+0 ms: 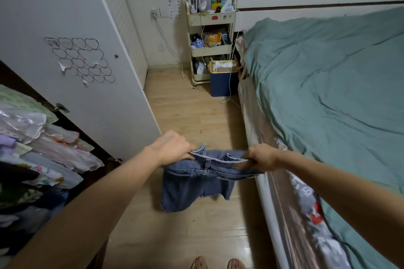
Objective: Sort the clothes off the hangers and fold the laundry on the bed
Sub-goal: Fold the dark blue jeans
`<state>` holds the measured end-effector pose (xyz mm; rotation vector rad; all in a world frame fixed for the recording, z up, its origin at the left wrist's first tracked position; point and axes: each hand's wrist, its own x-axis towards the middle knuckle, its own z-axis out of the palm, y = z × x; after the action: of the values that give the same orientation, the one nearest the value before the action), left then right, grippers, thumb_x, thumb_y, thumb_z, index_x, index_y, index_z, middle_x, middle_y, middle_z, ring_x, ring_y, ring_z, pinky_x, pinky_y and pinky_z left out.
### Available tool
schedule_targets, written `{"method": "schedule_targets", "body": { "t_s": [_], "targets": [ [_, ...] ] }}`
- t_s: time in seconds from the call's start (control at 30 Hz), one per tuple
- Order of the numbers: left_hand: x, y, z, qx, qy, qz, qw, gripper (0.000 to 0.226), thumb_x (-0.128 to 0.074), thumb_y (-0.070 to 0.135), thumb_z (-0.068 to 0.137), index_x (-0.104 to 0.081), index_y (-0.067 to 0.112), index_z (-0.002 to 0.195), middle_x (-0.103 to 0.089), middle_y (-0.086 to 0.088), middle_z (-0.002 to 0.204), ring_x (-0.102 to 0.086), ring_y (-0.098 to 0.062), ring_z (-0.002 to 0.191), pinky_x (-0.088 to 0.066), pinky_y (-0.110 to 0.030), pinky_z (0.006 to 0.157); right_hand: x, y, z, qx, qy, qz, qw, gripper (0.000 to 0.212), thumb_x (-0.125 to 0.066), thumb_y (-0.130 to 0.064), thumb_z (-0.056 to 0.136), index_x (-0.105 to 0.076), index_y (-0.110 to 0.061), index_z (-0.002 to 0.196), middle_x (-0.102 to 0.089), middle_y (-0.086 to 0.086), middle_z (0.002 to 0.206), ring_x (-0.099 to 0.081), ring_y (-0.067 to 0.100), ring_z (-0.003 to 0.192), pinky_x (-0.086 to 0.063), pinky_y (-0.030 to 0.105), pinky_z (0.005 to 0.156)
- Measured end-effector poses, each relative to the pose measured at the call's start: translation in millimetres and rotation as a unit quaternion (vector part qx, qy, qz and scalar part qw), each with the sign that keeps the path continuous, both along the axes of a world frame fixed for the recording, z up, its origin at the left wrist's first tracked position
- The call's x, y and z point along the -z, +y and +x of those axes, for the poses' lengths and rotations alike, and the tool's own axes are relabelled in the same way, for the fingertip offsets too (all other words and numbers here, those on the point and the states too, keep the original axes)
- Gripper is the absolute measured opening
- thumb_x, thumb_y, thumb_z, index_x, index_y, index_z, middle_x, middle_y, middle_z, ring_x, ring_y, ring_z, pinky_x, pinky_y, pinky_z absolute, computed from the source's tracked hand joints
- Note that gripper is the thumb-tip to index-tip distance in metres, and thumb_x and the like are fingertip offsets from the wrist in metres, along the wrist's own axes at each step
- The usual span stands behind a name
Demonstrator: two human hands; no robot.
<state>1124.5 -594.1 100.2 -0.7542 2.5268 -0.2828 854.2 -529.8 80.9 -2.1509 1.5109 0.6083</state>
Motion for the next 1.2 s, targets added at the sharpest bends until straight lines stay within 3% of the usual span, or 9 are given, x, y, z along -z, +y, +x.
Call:
{"method": "schedule_targets", "body": {
  "t_s": [0.1,0.23,0.4,0.5,0.7,0.8,0.97,1.1,1.2],
  "targets": [
    [-4,-24,2,-0.063,0.098,-0.062,0.991,0.032,-0.038,0.043,0.101,-0.057,0.029,0.122,-0.070,-0.001,0.101,-0.067,-0.023,0.092,-0.042,-0.028,0.064,-24,-31,-3,-0.002,0.005,-0.112,0.994,0.031,-0.055,-0.020,0.090,-0.060,-0.021,0.121,-0.065,0.007,0.115,-0.059,0.031,0.107,-0.044,0.030,0.082],
    [-16,-32,4,-0.094,0.270,-0.175,0.942,0.020,-0.078,0.024,0.078,-0.068,0.023,0.095,-0.063,0.002,0.071,-0.064,-0.023,0.062,-0.045,-0.030,0.051,-52,-61,-14,0.008,0.001,-0.205,0.979,0.038,-0.056,-0.018,0.087,-0.059,-0.024,0.124,-0.066,0.008,0.114,-0.060,0.032,0.104,-0.045,0.033,0.080],
    [-51,-49,-27,-0.048,0.321,-0.217,0.921,0.034,-0.085,0.017,0.069,-0.059,0.022,0.090,-0.052,0.000,0.061,-0.051,-0.024,0.036,-0.015,-0.019,0.040,-106,-63,-45,0.061,-0.005,-0.252,0.966,0.039,-0.053,-0.009,0.083,-0.063,-0.028,0.116,-0.068,0.007,0.108,-0.060,0.032,0.101,-0.043,0.032,0.077],
    [-76,-73,-73,0.001,0.322,-0.252,0.912,0.032,-0.087,0.019,0.067,-0.067,0.023,0.091,-0.054,0.002,0.062,-0.051,-0.021,0.035,-0.018,-0.018,0.036,-134,-56,-84,0.114,0.042,-0.324,0.938,0.038,-0.052,-0.007,0.080,-0.062,-0.026,0.111,-0.068,0.007,0.105,-0.060,0.033,0.100,-0.042,0.032,0.072],
    [-169,-105,-235,0.100,0.401,-0.318,0.853,0.032,-0.085,0.013,0.063,-0.069,0.023,0.089,-0.057,0.003,0.062,-0.056,-0.019,0.042,-0.019,-0.020,0.042,-208,-21,-204,0.258,0.093,-0.487,0.829,0.037,-0.051,-0.006,0.079,-0.061,-0.027,0.108,-0.066,0.000,0.099,-0.063,0.033,0.094,-0.049,0.036,0.067],
    [-208,-112,-334,0.170,0.463,-0.316,0.811,0.019,-0.062,0.015,0.075,-0.070,0.023,0.090,-0.060,0.001,0.064,-0.060,-0.022,0.048,-0.031,-0.023,0.040,-237,4,-273,0.320,0.117,-0.565,0.752,0.037,-0.055,-0.005,0.080,-0.063,-0.026,0.108,-0.062,0.002,0.092,-0.063,0.033,0.090,-0.047,0.037,0.062],
    [-239,-113,-502,0.251,0.530,-0.322,0.743,0.035,-0.037,0.019,0.075,-0.070,0.025,0.082,-0.057,0.003,0.058,-0.058,-0.020,0.045,-0.033,-0.021,0.040,-247,28,-403,0.406,0.132,-0.613,0.664,0.042,-0.056,-0.001,0.078,-0.064,-0.025,0.111,-0.063,0.005,0.094,-0.062,0.032,0.092,-0.051,0.039,0.064],
    [-233,-124,-648,0.275,0.527,-0.289,0.750,0.032,-0.037,0.024,0.075,-0.069,0.027,0.078,-0.057,0.003,0.059,-0.059,-0.018,0.045,-0.034,-0.022,0.040,-241,30,-525,0.463,0.132,-0.586,0.652,0.043,-0.051,-0.004,0.082,-0.062,-0.027,0.117,-0.063,0.004,0.104,-0.061,0.031,0.102,-0.049,0.039,0.071],
    [-230,-136,-758,0.279,0.513,-0.269,0.765,0.013,-0.054,0.026,0.071,-0.067,0.026,0.074,-0.056,0.003,0.057,-0.059,-0.018,0.045,-0.036,-0.022,0.041,-236,23,-613,0.498,0.131,-0.570,0.641,0.038,-0.049,-0.007,0.085,-0.061,-0.026,0.116,-0.062,0.004,0.105,-0.060,0.031,0.104,-0.047,0.038,0.074]
  ]
}}
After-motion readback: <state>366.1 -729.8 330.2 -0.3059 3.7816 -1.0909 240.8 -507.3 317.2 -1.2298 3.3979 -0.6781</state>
